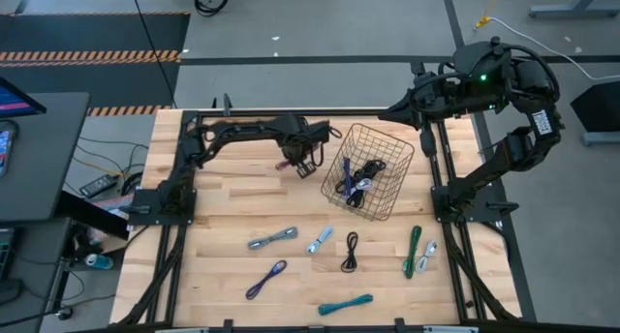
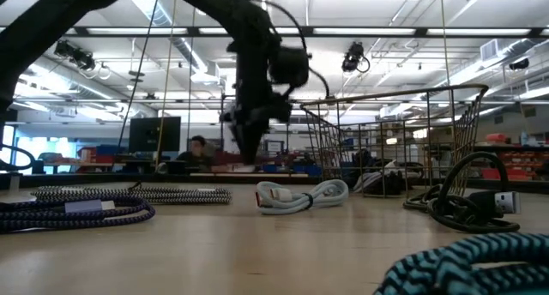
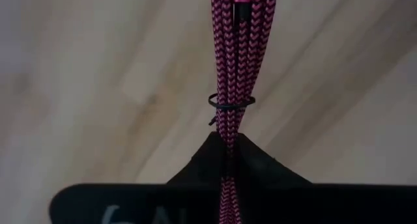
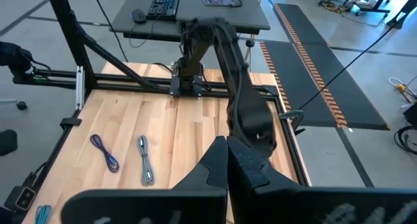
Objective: Pick and place USB-C Cables
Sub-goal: Put the pink patterned charger cable into the gold wire basket
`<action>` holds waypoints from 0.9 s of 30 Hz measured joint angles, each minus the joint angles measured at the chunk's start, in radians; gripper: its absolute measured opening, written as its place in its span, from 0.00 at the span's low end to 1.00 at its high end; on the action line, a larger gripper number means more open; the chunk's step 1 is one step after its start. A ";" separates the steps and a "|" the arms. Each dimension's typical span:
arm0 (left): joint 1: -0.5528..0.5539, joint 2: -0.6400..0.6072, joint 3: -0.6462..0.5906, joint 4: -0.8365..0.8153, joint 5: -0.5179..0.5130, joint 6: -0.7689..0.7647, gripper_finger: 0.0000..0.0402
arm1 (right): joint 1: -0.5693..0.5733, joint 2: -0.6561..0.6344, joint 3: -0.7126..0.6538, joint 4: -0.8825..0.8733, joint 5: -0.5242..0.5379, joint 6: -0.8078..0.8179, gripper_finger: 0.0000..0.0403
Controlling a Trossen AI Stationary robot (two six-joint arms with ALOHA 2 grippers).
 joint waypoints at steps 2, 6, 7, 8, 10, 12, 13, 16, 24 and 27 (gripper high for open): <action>0.000 -0.032 0.016 -0.018 -0.013 -0.005 0.05 | 0.000 0.000 0.000 0.000 0.000 0.000 0.00; -0.008 -0.109 0.052 -0.002 -0.016 -0.037 0.05 | 0.000 0.000 0.000 0.000 0.000 0.000 0.00; -0.015 -0.129 0.059 0.007 -0.018 -0.039 0.05 | 0.000 0.000 0.000 0.000 0.000 -0.001 0.00; -0.024 -0.145 0.069 0.020 -0.018 -0.040 0.05 | 0.000 0.000 0.000 0.000 0.000 -0.001 0.00; -0.048 -0.165 0.096 0.048 -0.021 -0.039 0.05 | 0.000 0.000 0.000 0.001 0.000 -0.001 0.00; -0.078 -0.173 0.140 0.063 -0.016 -0.033 0.05 | 0.000 0.000 0.000 0.001 0.001 -0.002 0.00; -0.093 -0.175 0.166 0.070 -0.016 -0.023 0.05 | 0.000 0.000 0.000 0.001 0.001 -0.002 0.00; -0.144 -0.177 0.235 0.125 -0.015 0.020 0.05 | 0.000 0.000 0.000 0.003 0.003 -0.002 0.00; -0.238 -0.177 0.280 0.328 0.066 0.081 0.05 | 0.000 0.000 0.000 0.013 0.029 0.000 0.00; -0.248 -0.160 0.280 0.363 0.080 0.073 0.05 | 0.000 0.000 0.000 0.025 0.029 0.016 0.00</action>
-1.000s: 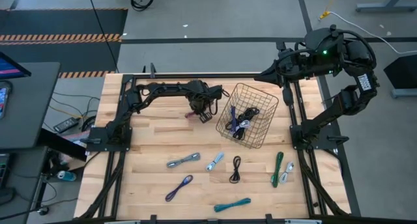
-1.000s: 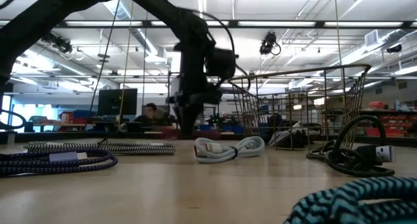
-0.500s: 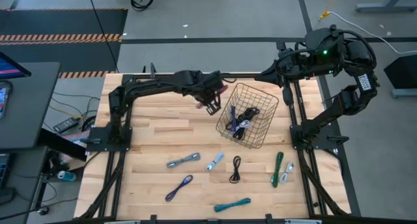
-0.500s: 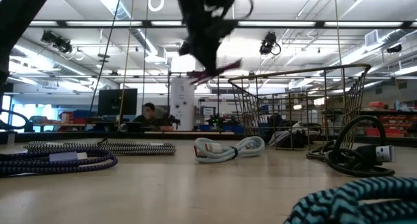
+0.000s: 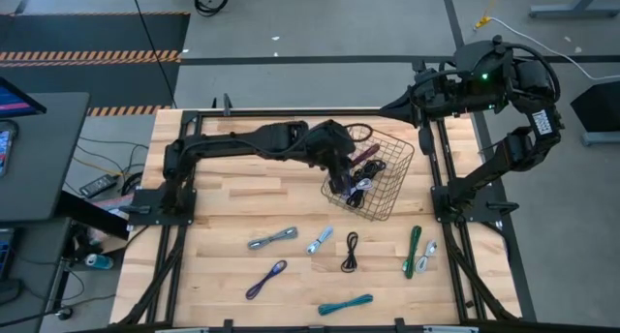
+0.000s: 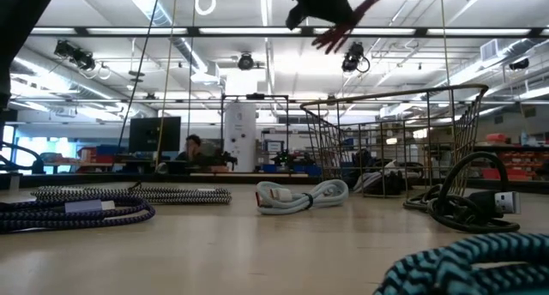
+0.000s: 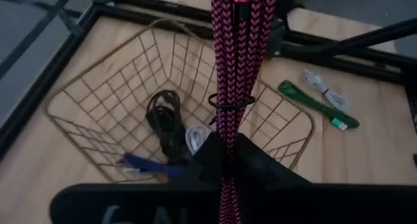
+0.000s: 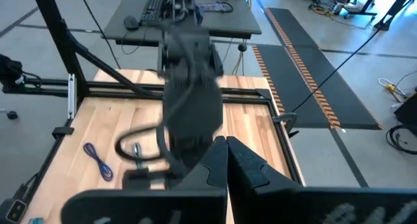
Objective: Pick and place USB-C Cables
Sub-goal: Put the pink patterned charger cable into the gold wire basket
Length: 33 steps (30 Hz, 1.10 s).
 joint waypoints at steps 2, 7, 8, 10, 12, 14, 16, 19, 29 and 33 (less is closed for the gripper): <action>0.000 0.019 -0.003 -0.018 0.001 -0.034 0.05 | 0.000 0.000 0.000 0.001 0.000 0.009 0.00; 0.022 0.077 -0.002 0.006 0.056 -0.155 0.05 | 0.000 0.000 0.000 0.012 -0.001 0.035 0.00; 0.025 0.090 -0.002 0.004 0.069 -0.159 0.05 | 0.000 0.000 0.000 0.012 -0.001 0.037 0.00; 0.027 0.119 -0.002 0.009 0.087 -0.161 0.05 | 0.000 0.000 0.000 0.019 -0.001 0.038 0.00; 0.027 0.143 -0.002 0.016 0.106 -0.163 0.05 | 0.000 0.000 0.000 0.024 -0.001 0.038 0.00; 0.027 0.167 -0.002 0.032 0.138 -0.187 0.05 | 0.000 0.000 0.000 0.031 -0.001 0.038 0.00; 0.028 0.184 -0.002 0.033 0.170 -0.197 0.05 | 0.000 0.000 0.000 0.031 -0.002 0.038 0.00; 0.029 0.203 -0.003 0.035 0.191 -0.213 0.05 | 0.000 0.001 0.000 0.030 -0.005 0.038 0.00; 0.036 0.216 -0.003 0.057 0.165 -0.261 0.12 | 0.000 0.000 0.000 0.017 -0.036 0.048 0.01; 0.036 0.216 -0.002 0.069 0.140 -0.272 0.20 | 0.000 0.000 0.000 0.011 -0.036 0.047 0.01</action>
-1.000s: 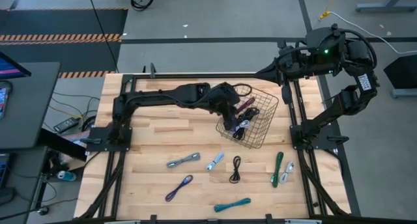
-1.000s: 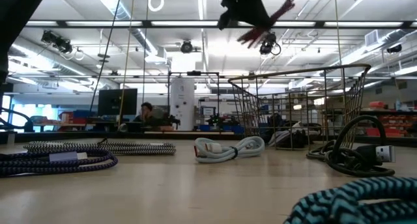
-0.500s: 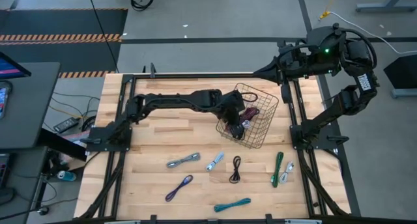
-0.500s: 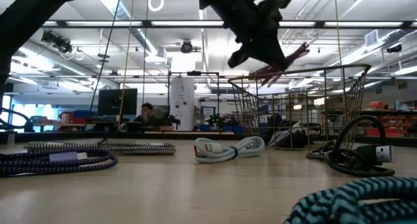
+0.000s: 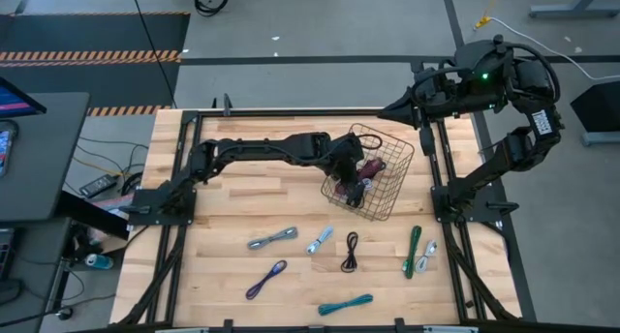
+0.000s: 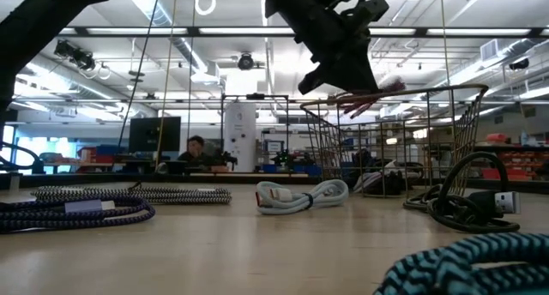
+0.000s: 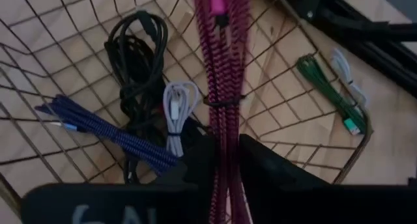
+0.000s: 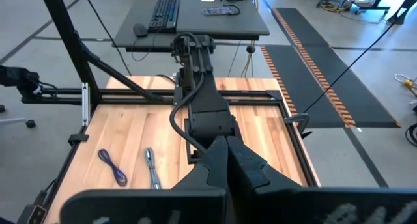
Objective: Pick and place USB-C Cables
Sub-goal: Put the pink patterned charger cable into the gold wire basket, then move the gold wire basket to the center of the table
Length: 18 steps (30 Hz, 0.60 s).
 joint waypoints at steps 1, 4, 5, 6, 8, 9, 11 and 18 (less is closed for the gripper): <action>0.000 0.000 0.000 0.000 0.000 0.000 0.21 | 0.000 0.000 0.000 -0.003 0.000 0.000 0.01; 0.000 0.000 0.000 0.004 -0.002 -0.001 0.22 | 0.000 0.000 0.000 -0.011 0.000 -0.003 0.01; 0.000 0.000 0.000 0.012 -0.002 -0.001 0.22 | 0.000 0.000 0.000 -0.012 0.000 -0.009 0.01; 0.000 0.000 0.000 0.022 -0.002 -0.001 0.21 | 0.000 0.000 0.000 -0.013 0.000 -0.016 0.01; 0.000 0.000 0.000 0.030 -0.002 -0.002 0.21 | 0.000 0.000 0.000 -0.014 -0.001 -0.020 0.01; 0.000 0.000 0.000 0.036 -0.002 -0.002 0.20 | 0.000 0.000 0.000 -0.016 -0.001 -0.021 0.01; 0.000 -0.001 0.000 0.042 -0.002 -0.002 0.20 | 0.000 0.000 0.000 -0.026 -0.001 -0.024 0.01; 0.006 -0.070 0.000 -0.015 -0.005 0.026 0.15 | 0.000 0.000 0.000 -0.064 0.025 -0.028 0.01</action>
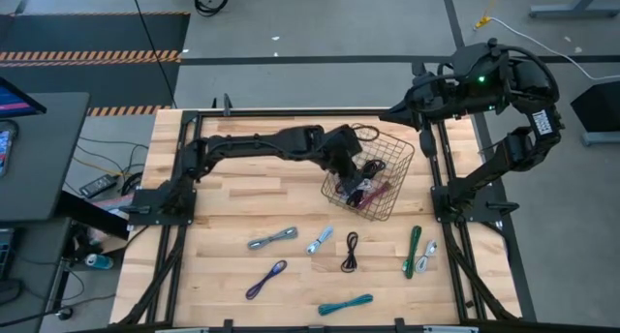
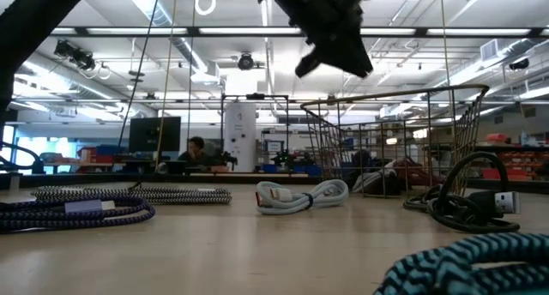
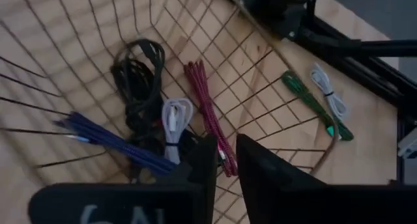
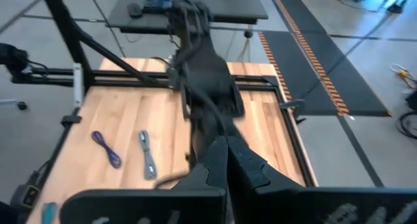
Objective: Pick and place USB-C Cables
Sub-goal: Move the gold wire basket to the center of the table
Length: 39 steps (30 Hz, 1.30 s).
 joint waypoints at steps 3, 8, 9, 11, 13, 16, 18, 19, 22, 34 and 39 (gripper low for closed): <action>0.000 -0.055 0.000 -0.053 -0.045 0.035 0.11 | 0.000 0.000 0.000 -0.008 0.059 0.000 0.01; -0.007 -0.183 0.001 -0.162 -0.118 0.092 0.05 | -0.022 0.000 0.000 -0.065 0.204 -0.006 0.01; -0.008 -0.206 0.001 -0.197 -0.140 0.101 0.04 | -0.032 0.001 0.000 -0.077 0.232 0.000 0.01; -0.018 -0.259 0.001 -0.249 -0.194 0.115 0.03 | -0.053 0.007 0.000 -0.082 0.283 0.005 0.02; -0.034 -0.312 0.001 -0.284 -0.276 0.128 0.02 | -0.080 0.019 0.000 -0.105 0.329 -0.007 0.02; -0.068 -0.390 0.001 -0.332 -0.403 0.137 0.02 | -0.141 0.039 0.000 -0.151 0.387 -0.022 0.01; -0.096 -0.434 0.001 -0.365 -0.469 0.137 0.02 | -0.198 0.055 0.000 -0.181 0.409 -0.018 0.01; -0.110 -0.457 0.001 -0.371 -0.491 0.135 0.03 | -0.231 0.064 0.000 -0.201 0.411 -0.011 0.01; -0.160 -0.512 0.001 -0.387 -0.549 0.133 0.03 | -0.331 0.100 -0.009 -0.219 0.410 0.008 0.00; -0.347 -0.600 0.000 -0.608 -0.800 -0.031 0.02 | -0.647 0.184 -0.308 -0.222 0.213 -0.045 0.00; -0.403 -0.607 0.000 -0.744 -0.884 -0.183 0.02 | -0.685 0.191 -0.503 -0.186 0.161 -0.046 0.00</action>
